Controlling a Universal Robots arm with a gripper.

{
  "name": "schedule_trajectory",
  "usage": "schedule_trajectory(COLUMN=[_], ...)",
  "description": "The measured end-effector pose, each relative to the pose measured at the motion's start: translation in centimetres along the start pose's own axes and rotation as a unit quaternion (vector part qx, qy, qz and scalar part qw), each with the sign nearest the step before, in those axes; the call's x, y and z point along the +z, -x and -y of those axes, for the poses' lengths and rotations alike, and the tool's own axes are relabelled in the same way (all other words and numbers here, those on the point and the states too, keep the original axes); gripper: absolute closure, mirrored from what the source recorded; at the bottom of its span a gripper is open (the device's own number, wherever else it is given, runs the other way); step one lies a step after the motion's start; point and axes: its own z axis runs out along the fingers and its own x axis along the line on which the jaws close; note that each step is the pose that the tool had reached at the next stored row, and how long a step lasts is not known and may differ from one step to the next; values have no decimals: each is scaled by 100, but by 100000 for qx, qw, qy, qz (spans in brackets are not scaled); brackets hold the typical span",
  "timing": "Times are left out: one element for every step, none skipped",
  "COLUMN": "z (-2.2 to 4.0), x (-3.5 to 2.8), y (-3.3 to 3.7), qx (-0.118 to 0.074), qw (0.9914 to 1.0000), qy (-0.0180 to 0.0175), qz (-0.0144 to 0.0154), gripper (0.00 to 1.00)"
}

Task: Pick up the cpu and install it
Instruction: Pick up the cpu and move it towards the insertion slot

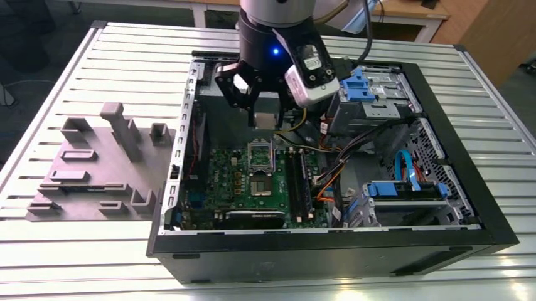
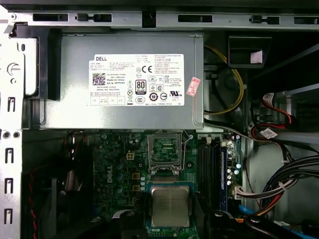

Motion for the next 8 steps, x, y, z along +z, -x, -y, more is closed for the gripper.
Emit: schedule_trajectory(z=[1, 2, 3, 4, 5, 6, 11, 19], x=[18, 37, 54, 72, 90, 108, 127, 144], y=[0, 0, -1, -1, -1, -1, 0, 0], qx=[-2, -2, 0, 0, -1, -2, -7, -13], qw=[100000, 100000, 100000, 100000, 100000, 100000, 100000, 100000], qy=[2, -1, -7, -10, -9, -3, -2, -2], qz=[0, -1, -4, -6, -4, -1, -1, -2], gripper=[53, 53, 53, 53, 53, 53, 53, 53])
